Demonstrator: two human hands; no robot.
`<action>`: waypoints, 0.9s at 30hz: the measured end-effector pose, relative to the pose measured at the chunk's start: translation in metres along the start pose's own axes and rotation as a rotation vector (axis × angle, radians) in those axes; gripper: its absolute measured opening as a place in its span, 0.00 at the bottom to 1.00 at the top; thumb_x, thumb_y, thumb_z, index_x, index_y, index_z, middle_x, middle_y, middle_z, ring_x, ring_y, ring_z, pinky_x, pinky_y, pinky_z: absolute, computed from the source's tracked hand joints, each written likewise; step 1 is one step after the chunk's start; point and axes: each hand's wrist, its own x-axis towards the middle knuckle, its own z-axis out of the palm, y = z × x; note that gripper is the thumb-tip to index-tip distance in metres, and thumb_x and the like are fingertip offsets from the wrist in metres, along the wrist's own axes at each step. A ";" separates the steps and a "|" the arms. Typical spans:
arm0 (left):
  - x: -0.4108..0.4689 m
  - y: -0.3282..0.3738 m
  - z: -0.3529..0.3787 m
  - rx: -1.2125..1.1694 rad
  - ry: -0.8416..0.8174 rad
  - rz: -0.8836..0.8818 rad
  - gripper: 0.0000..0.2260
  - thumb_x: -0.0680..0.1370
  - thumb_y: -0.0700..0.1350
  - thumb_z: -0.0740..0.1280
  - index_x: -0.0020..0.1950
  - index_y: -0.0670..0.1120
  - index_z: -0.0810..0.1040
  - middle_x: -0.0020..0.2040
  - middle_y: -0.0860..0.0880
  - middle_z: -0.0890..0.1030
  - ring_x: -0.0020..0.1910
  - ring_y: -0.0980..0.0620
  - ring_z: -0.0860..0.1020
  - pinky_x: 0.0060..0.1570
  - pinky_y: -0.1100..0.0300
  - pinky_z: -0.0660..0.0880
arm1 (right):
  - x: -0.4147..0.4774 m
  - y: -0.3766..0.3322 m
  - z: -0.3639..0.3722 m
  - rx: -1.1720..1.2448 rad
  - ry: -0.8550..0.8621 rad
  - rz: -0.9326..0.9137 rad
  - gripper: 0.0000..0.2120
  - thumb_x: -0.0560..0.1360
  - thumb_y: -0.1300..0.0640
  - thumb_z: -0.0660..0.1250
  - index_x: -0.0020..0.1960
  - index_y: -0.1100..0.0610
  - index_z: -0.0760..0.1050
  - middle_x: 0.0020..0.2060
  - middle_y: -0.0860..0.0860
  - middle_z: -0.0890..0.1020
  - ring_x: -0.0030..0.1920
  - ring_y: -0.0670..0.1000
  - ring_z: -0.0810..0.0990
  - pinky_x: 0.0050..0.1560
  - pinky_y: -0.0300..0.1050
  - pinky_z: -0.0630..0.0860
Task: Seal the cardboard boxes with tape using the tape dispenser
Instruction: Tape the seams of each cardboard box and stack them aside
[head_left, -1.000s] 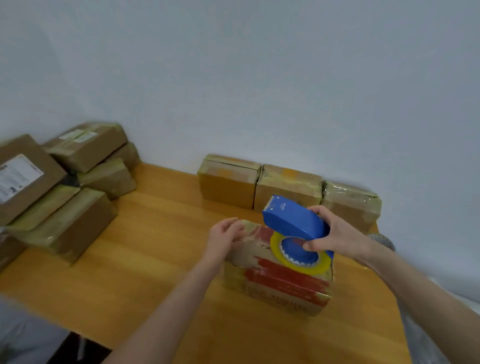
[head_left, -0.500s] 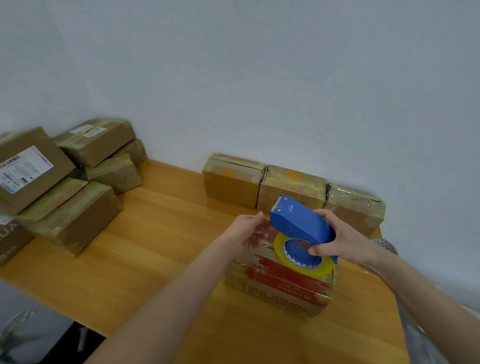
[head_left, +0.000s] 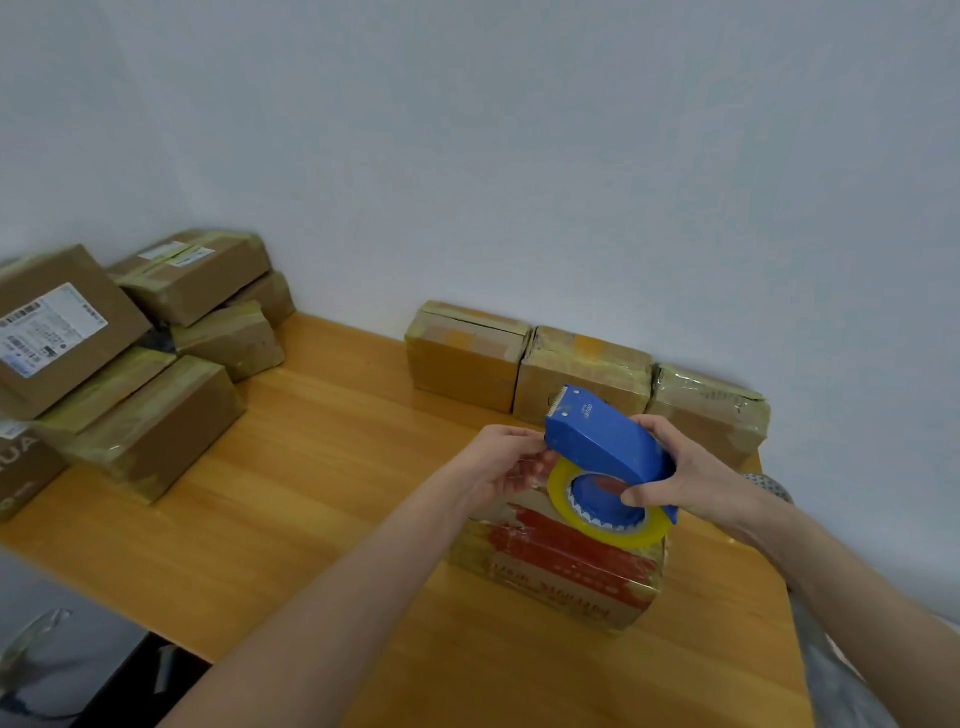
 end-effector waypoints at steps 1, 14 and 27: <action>0.001 0.000 -0.002 -0.019 0.009 0.010 0.04 0.79 0.41 0.66 0.49 0.42 0.80 0.34 0.51 0.80 0.30 0.57 0.75 0.30 0.65 0.71 | -0.001 0.002 -0.001 0.037 0.015 -0.002 0.34 0.63 0.64 0.77 0.63 0.46 0.68 0.57 0.50 0.77 0.50 0.45 0.82 0.46 0.39 0.79; 0.010 -0.005 0.019 0.099 -0.028 0.135 0.13 0.79 0.45 0.67 0.63 0.48 0.77 0.52 0.49 0.83 0.54 0.49 0.81 0.56 0.54 0.78 | 0.005 0.023 -0.023 0.393 0.058 0.058 0.43 0.50 0.60 0.77 0.65 0.50 0.71 0.54 0.56 0.80 0.48 0.57 0.83 0.45 0.50 0.81; 0.024 0.002 0.031 0.166 -0.053 0.241 0.09 0.78 0.44 0.68 0.58 0.50 0.81 0.57 0.50 0.82 0.56 0.53 0.79 0.58 0.55 0.77 | 0.007 0.034 -0.031 0.503 0.037 0.096 0.40 0.55 0.65 0.75 0.66 0.49 0.72 0.54 0.57 0.81 0.51 0.59 0.82 0.44 0.52 0.82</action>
